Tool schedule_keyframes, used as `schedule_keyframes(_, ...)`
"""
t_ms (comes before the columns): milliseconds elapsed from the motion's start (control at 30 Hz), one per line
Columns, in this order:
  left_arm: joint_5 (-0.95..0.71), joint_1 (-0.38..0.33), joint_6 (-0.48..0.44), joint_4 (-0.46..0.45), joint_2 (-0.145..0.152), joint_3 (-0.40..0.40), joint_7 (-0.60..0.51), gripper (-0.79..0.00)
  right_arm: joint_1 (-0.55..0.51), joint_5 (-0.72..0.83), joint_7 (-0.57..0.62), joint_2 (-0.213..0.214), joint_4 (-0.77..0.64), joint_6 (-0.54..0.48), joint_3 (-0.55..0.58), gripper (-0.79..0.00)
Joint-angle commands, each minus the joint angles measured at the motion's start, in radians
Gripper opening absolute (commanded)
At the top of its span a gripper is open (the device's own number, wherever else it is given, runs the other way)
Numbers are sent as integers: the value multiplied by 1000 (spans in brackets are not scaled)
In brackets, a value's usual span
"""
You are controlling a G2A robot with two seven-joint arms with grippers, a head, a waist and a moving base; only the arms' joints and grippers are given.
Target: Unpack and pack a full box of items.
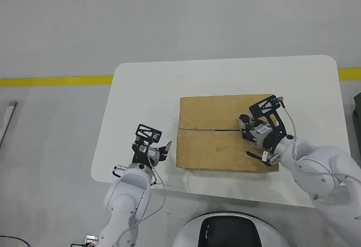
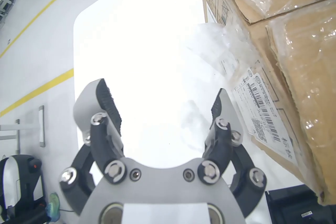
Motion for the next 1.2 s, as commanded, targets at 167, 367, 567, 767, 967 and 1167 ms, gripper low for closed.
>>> schedule_keyframes(167,-92,34,19,-15,-4,17,-2,0,6,-2,10,0,1,-10,12,-785)
schedule_keyframes(367,-122,31,28,-40,-8,51,-18,0,6,-15,25,1,-3,-24,21,-785)
schedule_keyframes(567,-145,34,36,-68,-11,79,-28,0,1,-36,53,6,-17,-51,44,-785)
schedule_keyframes(767,-168,28,49,-37,-11,76,-26,0,8,-48,70,5,-20,-65,27,-785)
schedule_keyframes(967,-202,-10,54,14,-11,44,-7,0,15,-61,74,1,-4,-57,-3,-785)
schedule_keyframes(1167,-250,-46,2,39,-9,40,-11,0,26,-75,89,-1,9,-55,-21,-785)
